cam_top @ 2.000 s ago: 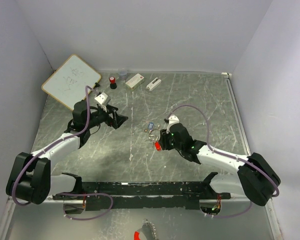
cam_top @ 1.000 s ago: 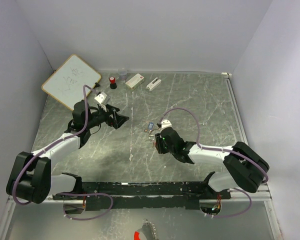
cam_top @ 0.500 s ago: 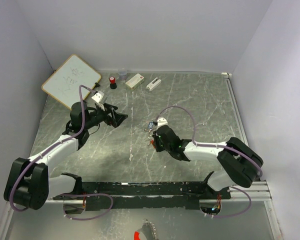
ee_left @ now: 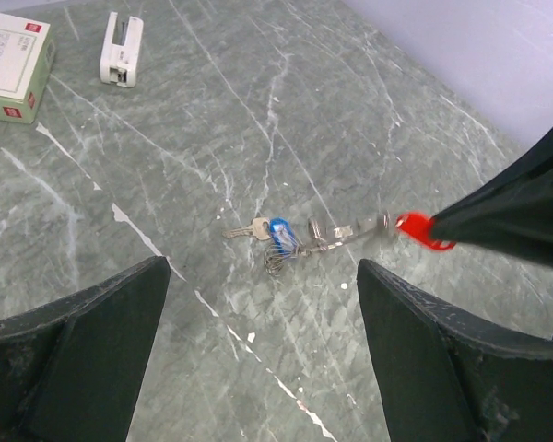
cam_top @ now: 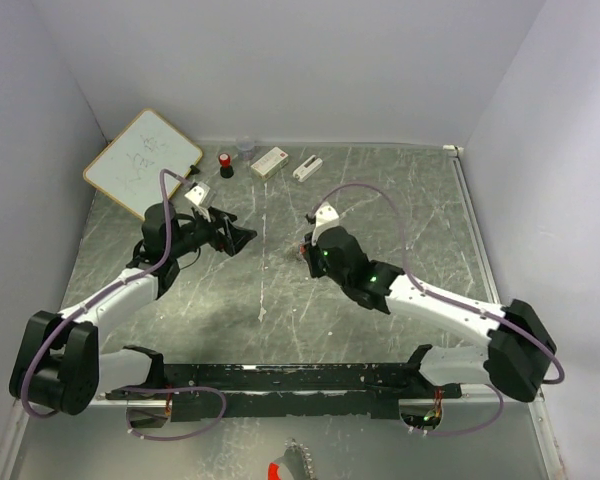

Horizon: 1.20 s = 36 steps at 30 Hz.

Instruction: Remove the keys from the keyring

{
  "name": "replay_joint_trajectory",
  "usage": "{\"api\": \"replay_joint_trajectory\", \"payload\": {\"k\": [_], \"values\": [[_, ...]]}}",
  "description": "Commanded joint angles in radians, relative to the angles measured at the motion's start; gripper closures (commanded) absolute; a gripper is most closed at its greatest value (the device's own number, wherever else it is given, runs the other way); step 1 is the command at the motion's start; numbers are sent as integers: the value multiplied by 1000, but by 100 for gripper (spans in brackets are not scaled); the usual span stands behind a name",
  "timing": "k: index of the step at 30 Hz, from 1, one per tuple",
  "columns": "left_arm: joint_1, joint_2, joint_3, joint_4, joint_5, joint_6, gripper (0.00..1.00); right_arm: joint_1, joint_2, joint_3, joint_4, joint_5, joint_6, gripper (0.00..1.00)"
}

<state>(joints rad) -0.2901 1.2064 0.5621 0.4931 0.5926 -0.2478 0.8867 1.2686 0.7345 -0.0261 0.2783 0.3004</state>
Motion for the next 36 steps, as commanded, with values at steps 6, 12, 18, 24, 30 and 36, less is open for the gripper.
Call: {"api": "replay_joint_trajectory", "payload": {"k": [6, 12, 18, 24, 30, 36], "values": [[-6, 73, -2, 215, 164, -63, 6, 9, -133, 152, -88, 62, -106, 100], [-8, 151, -44, 465, 273, -157, 6, 10, -189, 186, -89, 51, -121, 100], [-44, 201, -81, 686, 326, -193, 6, 15, -217, 200, -93, 26, -118, 100], [-110, 168, -29, 614, 314, -141, 6, 20, -245, 214, -99, 7, -118, 100], [-113, 127, 115, 519, 413, -213, 6, 24, -255, 230, -95, -14, -123, 100], [-133, 23, 255, 150, 458, 11, 6, 29, -262, 250, -89, -20, -136, 100]]}}
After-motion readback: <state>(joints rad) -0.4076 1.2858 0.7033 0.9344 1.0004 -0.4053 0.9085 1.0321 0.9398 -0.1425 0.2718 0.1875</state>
